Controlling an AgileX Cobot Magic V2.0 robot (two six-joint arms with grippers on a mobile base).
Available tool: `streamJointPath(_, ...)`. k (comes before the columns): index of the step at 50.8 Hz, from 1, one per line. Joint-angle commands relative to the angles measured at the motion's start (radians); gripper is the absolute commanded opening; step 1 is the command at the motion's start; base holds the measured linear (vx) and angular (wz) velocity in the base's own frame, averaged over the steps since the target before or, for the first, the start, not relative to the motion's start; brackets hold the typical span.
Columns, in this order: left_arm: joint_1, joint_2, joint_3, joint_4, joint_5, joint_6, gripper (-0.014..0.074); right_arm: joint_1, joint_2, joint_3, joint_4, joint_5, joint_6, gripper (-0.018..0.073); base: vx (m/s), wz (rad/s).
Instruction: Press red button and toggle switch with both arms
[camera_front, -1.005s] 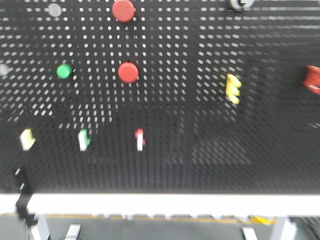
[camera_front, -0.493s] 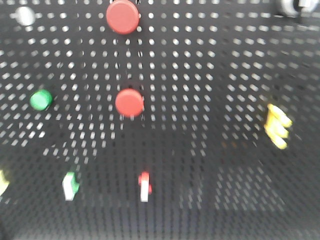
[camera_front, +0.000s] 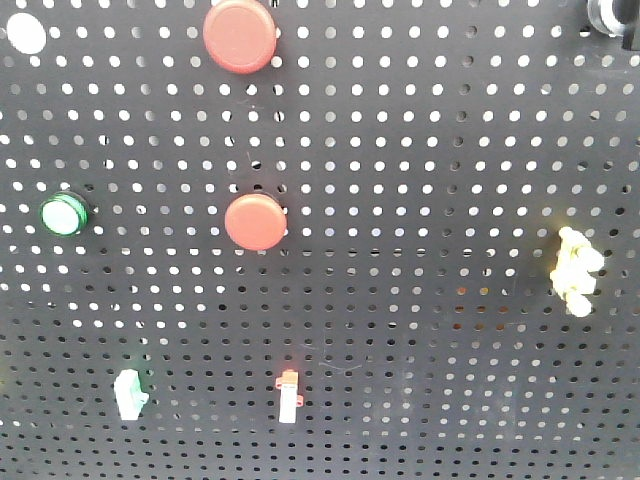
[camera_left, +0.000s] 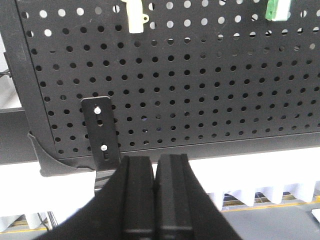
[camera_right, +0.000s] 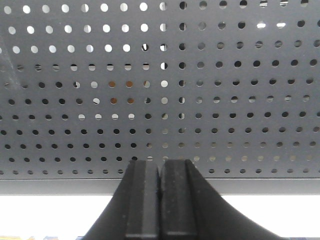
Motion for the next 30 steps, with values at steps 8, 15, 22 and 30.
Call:
streamJointPath(8,-0.001,-0.015,0.030,0.016,-0.259,0.024,0.0002,-0.007,-0.016,0.006,-0.010,-0.162,0.001,-0.0003,0.00,0.00)
streamJointPath(15,-0.001,-0.012,-0.038,0.017,-0.540,-0.006,0.0002,-0.005,-0.015,-0.067,-0.005,-0.319,0.017,-0.0003,0.00,0.00)
streamJointPath(22,-0.002,0.055,-0.237,0.021,-0.380,-0.003,0.0002,-0.005,0.045,-0.313,-0.020,-0.218,0.018,-0.0003,0.00,0.00)
streamJointPath(30,-0.002,0.338,-0.596,0.028,-0.159,0.081,0.0002,-0.005,0.290,-0.714,-0.065,-0.036,-0.060,-0.0003,0.00,0.00)
